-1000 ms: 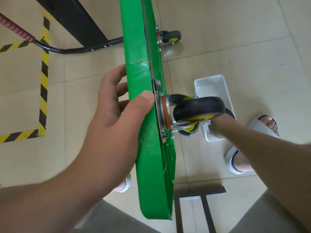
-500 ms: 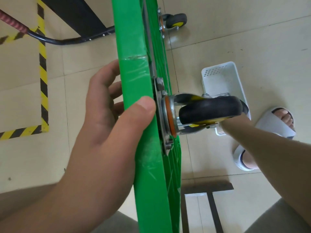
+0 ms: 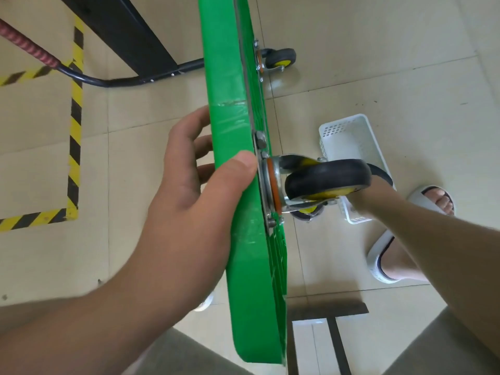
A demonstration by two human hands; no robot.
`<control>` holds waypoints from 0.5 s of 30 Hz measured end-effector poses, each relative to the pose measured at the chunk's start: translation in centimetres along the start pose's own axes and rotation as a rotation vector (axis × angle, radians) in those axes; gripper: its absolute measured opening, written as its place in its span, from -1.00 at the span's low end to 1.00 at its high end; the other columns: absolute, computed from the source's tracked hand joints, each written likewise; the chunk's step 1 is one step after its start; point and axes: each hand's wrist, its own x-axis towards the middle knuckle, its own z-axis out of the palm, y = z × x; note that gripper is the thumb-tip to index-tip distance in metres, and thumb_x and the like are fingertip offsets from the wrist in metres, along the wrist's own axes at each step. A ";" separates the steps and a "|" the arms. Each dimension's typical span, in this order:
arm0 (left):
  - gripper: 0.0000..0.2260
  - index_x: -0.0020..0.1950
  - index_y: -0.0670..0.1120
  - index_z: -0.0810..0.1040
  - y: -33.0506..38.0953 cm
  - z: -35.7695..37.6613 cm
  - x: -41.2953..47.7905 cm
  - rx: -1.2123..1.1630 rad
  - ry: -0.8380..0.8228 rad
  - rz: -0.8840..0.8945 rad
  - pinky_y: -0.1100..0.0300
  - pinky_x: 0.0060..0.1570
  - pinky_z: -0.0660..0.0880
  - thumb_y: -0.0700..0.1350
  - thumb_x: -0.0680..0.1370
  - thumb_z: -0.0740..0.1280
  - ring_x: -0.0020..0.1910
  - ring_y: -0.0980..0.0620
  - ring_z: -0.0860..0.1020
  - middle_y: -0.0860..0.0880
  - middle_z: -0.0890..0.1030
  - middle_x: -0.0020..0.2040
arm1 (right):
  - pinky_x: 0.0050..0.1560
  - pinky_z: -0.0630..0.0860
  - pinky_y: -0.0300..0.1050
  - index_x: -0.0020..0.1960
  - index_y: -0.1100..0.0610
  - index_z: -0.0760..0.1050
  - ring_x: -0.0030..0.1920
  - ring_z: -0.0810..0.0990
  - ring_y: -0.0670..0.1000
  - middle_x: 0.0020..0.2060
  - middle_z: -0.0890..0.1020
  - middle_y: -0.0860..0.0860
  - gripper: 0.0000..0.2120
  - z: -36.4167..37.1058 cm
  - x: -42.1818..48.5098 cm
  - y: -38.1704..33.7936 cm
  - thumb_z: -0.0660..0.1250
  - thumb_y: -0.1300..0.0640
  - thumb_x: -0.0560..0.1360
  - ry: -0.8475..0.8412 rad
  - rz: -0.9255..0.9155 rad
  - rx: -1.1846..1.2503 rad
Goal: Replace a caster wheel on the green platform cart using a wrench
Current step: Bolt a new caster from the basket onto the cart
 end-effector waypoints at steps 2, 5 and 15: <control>-0.56 0.34 0.40 0.42 0.2 -0.2 -0.3 -0.040 -0.027 -0.027 0.15 -0.16 0.66 0.14 0.47 0.32 0.04 0.07 0.68 0.23 0.60 0.22 | -0.13 0.36 -0.08 -0.30 0.09 0.25 -0.17 0.46 0.07 -0.28 0.48 0.00 -0.66 -0.9 -0.9 -0.1 0.16 0.25 0.64 0.067 0.008 0.118; -0.59 0.33 0.40 0.42 0.4 -0.2 -0.2 -0.061 -0.029 -0.026 0.17 -0.18 0.66 0.13 0.49 0.30 0.02 0.07 0.69 0.26 0.60 0.19 | -0.03 0.36 -0.10 0.02 0.11 0.51 -0.02 0.55 0.18 0.01 0.61 0.06 -0.86 -3.2 -2.6 -0.7 0.18 0.20 0.65 0.177 -0.021 0.370; -0.65 0.36 0.38 0.36 0.5 -0.3 -0.3 -0.057 -0.047 0.008 0.29 -0.16 0.63 0.08 0.62 0.29 0.02 0.10 0.68 0.25 0.55 0.16 | 0.20 0.62 0.13 0.12 0.05 0.57 -0.04 0.72 0.13 -0.07 0.73 0.05 -0.88 -13.9 -6.0 -2.8 0.40 0.13 0.58 0.425 -0.279 0.875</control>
